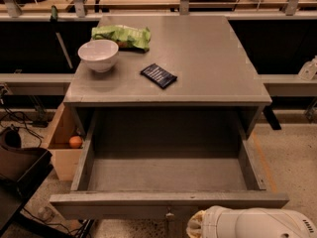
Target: Close top drawer
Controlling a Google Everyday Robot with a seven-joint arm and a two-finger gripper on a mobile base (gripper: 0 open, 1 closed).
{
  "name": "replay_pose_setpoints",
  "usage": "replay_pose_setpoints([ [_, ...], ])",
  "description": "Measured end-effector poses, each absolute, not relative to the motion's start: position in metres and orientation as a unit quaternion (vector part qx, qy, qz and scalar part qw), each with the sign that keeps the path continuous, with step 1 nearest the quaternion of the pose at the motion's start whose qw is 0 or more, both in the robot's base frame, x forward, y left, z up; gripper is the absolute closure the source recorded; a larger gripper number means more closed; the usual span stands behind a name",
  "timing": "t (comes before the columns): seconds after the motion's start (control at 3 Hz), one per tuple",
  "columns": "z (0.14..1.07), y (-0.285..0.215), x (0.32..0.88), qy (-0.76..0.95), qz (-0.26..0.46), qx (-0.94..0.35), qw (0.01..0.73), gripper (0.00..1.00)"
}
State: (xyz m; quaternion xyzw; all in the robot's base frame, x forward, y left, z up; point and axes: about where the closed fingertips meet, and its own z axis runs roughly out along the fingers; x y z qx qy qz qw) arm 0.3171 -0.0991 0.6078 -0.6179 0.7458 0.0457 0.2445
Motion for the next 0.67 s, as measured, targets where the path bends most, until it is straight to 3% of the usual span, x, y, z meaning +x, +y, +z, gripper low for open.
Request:
replay_pose_setpoints([
  [0.33, 0.6321, -0.0890, 0.3622, 0.719, 0.014, -0.636, 0.280, 1.00],
  [0.67, 0.6329, -0.0882, 0.3611, 0.718, 0.013, -0.637, 0.281, 1.00],
])
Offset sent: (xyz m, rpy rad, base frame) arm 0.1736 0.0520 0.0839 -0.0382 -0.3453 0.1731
